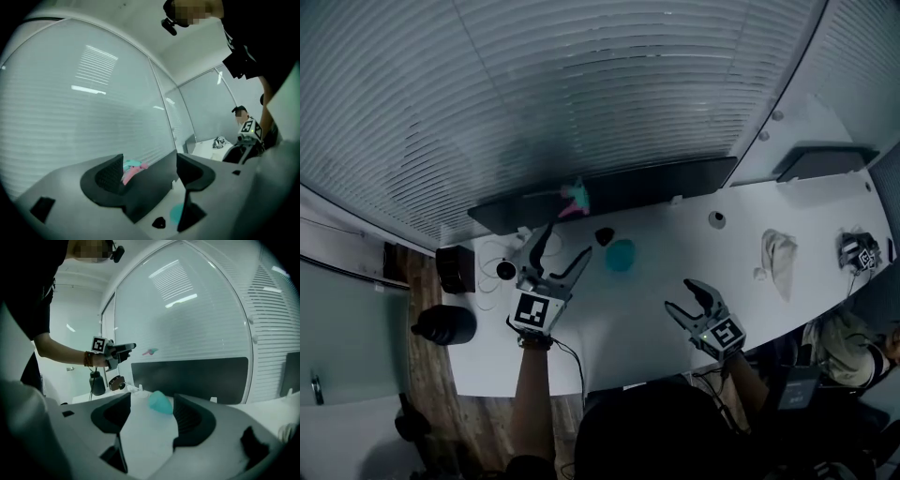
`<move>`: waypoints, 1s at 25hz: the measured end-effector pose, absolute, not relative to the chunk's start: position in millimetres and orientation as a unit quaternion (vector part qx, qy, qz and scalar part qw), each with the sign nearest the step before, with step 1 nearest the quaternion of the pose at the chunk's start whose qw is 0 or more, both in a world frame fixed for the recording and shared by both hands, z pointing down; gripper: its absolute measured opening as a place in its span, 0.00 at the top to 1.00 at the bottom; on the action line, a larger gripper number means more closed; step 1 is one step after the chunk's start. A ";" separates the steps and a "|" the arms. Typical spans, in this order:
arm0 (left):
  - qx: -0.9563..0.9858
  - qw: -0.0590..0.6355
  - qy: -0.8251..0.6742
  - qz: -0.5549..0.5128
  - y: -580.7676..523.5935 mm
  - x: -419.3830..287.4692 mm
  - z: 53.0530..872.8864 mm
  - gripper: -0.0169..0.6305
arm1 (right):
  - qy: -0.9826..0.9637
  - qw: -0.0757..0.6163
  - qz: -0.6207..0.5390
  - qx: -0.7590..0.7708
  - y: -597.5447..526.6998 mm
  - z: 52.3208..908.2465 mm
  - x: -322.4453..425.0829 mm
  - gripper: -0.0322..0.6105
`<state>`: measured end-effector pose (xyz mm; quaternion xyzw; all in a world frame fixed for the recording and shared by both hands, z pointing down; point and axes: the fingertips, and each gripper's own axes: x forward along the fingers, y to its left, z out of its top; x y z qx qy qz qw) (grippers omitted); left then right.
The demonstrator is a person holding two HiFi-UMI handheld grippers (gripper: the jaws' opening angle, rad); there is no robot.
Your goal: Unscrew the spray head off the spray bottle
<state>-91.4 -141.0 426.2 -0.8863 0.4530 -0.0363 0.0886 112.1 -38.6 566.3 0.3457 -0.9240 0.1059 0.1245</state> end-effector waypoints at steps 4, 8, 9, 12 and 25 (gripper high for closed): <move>-0.895 0.078 0.435 -0.068 -76.0 -75.9 479.8 0.42 | -0.921 0.127 0.120 0.350 -25.2 575.7 116.6 0.51; -0.888 -0.043 0.445 -0.103 9.8 -68.8 572.6 0.42 | -0.926 0.121 0.156 0.322 -3.6 592.9 94.1 0.51; -0.881 -0.070 0.454 -0.111 30.1 -69.2 590.4 0.44 | -0.930 0.120 0.162 0.309 1.2 599.4 84.9 0.51; -0.854 -0.110 0.490 -0.133 75.0 -78.4 620.0 0.69 | -0.937 0.143 0.162 0.276 14.0 628.5 55.5 0.61; -0.866 -0.113 0.477 -0.094 55.8 -94.9 614.0 0.97 | -0.949 0.184 0.134 0.217 31.6 645.7 18.9 0.95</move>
